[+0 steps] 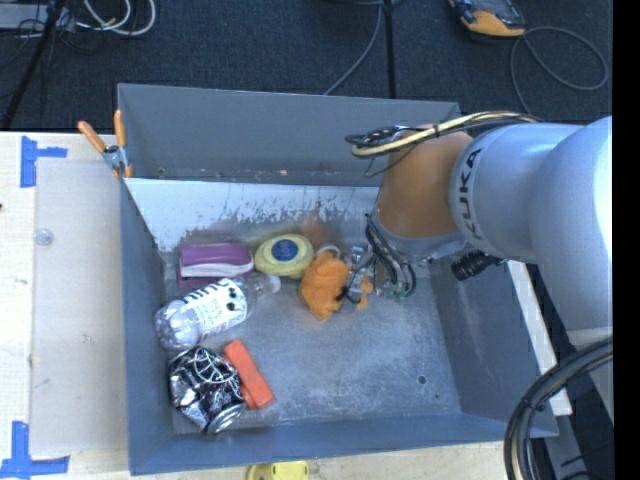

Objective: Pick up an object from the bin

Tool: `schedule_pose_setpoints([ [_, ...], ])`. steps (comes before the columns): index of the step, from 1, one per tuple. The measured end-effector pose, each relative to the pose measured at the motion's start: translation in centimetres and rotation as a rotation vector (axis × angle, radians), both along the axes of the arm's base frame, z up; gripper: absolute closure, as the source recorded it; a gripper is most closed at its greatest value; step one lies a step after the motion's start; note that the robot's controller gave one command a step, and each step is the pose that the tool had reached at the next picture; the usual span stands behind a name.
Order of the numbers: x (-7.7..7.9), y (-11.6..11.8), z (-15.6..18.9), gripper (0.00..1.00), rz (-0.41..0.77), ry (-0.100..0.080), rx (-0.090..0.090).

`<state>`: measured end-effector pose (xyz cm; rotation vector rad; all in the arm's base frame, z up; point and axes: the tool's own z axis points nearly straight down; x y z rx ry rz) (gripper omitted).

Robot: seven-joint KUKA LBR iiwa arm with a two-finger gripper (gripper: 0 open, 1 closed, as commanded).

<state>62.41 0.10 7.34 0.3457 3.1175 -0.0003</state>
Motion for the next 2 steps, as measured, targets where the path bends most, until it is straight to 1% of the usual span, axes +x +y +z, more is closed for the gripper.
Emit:
schedule_pose_setpoints([
  [1, -0.8, 0.1, 3.5, 1.00, 0.024, 0.011, 0.000],
  [2, -3.7, -1.3, 17.7, 1.00, 0.138, 0.000, -0.001],
])
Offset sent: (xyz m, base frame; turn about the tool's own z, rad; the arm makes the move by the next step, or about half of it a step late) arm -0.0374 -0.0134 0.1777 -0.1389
